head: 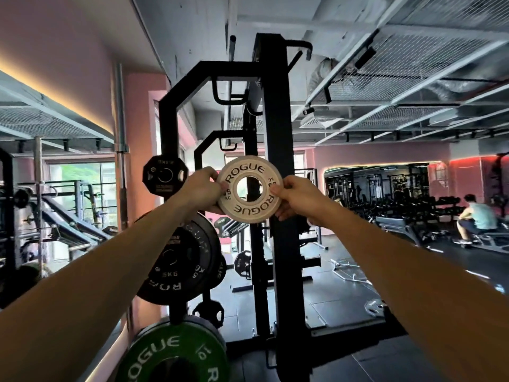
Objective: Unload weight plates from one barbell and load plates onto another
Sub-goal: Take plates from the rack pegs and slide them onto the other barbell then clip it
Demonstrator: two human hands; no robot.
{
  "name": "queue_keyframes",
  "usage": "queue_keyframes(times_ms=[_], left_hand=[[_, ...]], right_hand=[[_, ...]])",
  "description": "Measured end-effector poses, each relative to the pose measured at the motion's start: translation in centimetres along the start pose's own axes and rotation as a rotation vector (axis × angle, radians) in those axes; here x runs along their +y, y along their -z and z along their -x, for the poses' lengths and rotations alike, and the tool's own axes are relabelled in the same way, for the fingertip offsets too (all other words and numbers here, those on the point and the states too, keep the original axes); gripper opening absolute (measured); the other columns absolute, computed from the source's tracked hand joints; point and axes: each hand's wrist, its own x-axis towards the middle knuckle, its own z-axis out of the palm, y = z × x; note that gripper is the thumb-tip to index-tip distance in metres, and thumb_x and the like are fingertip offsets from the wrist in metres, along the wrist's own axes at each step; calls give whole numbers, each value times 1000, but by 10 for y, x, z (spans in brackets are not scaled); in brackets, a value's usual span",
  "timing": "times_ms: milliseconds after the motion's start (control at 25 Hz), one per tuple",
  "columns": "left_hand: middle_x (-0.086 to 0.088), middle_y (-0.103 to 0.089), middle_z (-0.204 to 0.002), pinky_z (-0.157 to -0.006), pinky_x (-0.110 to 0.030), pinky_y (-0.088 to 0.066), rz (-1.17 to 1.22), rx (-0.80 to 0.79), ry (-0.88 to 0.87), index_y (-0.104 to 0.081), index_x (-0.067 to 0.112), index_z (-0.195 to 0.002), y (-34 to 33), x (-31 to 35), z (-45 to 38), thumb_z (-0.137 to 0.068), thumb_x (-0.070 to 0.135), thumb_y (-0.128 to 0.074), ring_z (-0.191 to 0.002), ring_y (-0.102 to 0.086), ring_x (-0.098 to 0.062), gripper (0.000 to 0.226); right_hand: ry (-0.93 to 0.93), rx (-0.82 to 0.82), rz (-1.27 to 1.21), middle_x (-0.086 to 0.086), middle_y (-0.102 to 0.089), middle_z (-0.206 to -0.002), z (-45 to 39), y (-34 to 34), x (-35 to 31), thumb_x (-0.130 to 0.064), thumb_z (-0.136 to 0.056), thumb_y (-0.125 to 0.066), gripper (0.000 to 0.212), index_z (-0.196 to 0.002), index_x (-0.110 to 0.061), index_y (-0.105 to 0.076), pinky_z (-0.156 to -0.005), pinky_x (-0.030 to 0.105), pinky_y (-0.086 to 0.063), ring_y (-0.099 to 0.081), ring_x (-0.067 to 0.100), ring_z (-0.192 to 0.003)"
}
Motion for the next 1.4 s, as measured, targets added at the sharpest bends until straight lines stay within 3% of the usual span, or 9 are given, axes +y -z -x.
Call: queue_keyframes(times_ms=[120, 200, 360, 520, 680, 1080, 1400], left_hand=[[-23, -68, -91, -51, -41, -60, 19, -7, 4, -50, 1, -109, -52, 15, -6, -96, 11, -57, -66, -71, -31, 18], [-19, -68, -89, -52, -39, -61, 37, -19, 12, -50, 1, -111, -89, 27, -11, -97, 11, -56, -67, -72, -28, 18], [-22, -69, -97, -59, -45, -61, 57, -33, 19, -49, 0, -112, -152, 44, -30, -97, 11, -55, -72, -73, -31, 19], [-22, -68, -99, -59, -43, -62, 47, -51, 1, -49, 1, -113, -199, 52, -56, -97, 11, -55, -73, -73, -31, 20], [-22, -68, -100, -58, -41, -62, 57, -54, 0, -50, 3, -111, -232, 43, -90, -96, 11, -57, -72, -73, -30, 18], [-20, -70, -98, -62, -43, -62, 10, -46, 0, -52, 4, -110, -274, 15, -169, -97, 12, -56, -75, -74, -31, 16], [-20, -70, -94, -56, -38, -61, -22, -38, 7, -50, 5, -106, -298, 31, -161, -97, 11, -56, -74, -73, -28, 13]], right_hand=[[-5, -4, 36, 19, -66, -82, 0, 51, 20, -19, -98, -53, 22, -106, 1, -50, -55, 35, -56, -62, 27, -60], [-16, -17, 54, 20, -67, -83, -5, 88, 35, -19, -98, -53, 21, -106, 0, -50, -54, 34, -56, -62, 26, -60], [-27, -20, 72, 31, -67, -92, -22, 151, 62, -19, -97, -55, 17, -100, -3, -51, -65, 44, -58, -62, 30, -60], [-33, 0, 76, 28, -66, -89, -44, 194, 88, -19, -96, -56, 14, -92, -6, -51, -60, 40, -57, -62, 27, -58], [-38, 7, 61, 31, -65, -91, -75, 216, 117, -18, -96, -57, 16, -92, -5, -50, -52, 34, -58, -61, 26, -57], [-34, -41, 94, 26, -66, -86, -158, 236, 175, -19, -96, -57, 30, -112, 6, -51, -59, 35, -59, -64, 27, -61], [-3, -101, 94, 15, -64, -77, -160, 265, 186, -21, -96, -57, 25, -106, 2, -53, -69, 44, -58, -64, 25, -61]])
